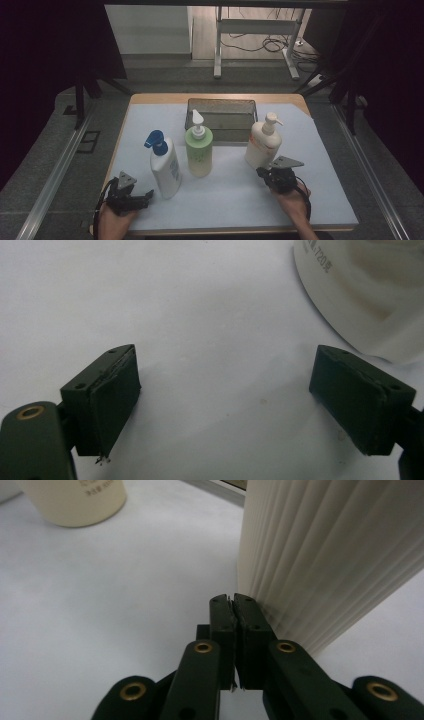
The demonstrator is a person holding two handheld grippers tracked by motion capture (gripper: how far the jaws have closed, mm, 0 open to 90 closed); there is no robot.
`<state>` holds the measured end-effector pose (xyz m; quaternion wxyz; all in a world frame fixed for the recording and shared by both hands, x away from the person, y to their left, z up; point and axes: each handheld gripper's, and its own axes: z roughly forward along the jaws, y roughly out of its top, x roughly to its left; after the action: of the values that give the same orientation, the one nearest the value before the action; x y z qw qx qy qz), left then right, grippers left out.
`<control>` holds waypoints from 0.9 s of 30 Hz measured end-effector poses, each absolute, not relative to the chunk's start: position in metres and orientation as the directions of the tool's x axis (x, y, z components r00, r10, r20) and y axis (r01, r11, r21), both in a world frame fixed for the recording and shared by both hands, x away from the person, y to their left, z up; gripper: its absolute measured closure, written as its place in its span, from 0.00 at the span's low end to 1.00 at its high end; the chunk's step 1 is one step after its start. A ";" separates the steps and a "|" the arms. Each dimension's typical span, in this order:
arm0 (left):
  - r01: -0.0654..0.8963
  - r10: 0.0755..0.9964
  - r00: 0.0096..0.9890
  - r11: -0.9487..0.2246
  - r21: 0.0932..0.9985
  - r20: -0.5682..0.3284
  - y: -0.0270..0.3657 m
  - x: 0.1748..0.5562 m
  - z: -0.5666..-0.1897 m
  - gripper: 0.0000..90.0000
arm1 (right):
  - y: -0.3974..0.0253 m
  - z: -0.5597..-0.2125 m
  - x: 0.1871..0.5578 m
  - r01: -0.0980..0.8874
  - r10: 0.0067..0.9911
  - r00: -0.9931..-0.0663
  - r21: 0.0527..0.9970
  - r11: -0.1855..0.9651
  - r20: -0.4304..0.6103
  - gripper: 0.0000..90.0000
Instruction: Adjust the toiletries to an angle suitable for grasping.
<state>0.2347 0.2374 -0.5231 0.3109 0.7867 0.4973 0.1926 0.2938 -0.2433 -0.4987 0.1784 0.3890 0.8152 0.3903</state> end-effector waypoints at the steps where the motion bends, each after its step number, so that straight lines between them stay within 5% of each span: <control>1: 0.663 0.902 0.431 -0.312 0.681 -0.006 0.237 0.235 -0.523 0.14 | -0.243 -0.499 0.294 0.495 0.774 -0.634 0.775 0.393 0.013 0.94; 13: 0.662 0.903 0.430 -0.311 0.682 -0.006 0.237 0.234 -0.523 0.14 | -0.259 -0.482 0.275 0.507 0.781 -0.624 0.780 0.367 0.038 0.64; 27: 0.662 0.904 0.428 -0.309 0.683 -0.007 0.237 0.234 -0.523 0.14 | -0.281 -0.453 0.276 0.505 0.807 -0.587 0.810 0.299 0.068 0.44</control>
<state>0.2343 0.2372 -0.5233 0.3119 0.7855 0.4984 0.1933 0.2756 -0.2814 -0.4526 0.1799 0.4176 0.7855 0.4198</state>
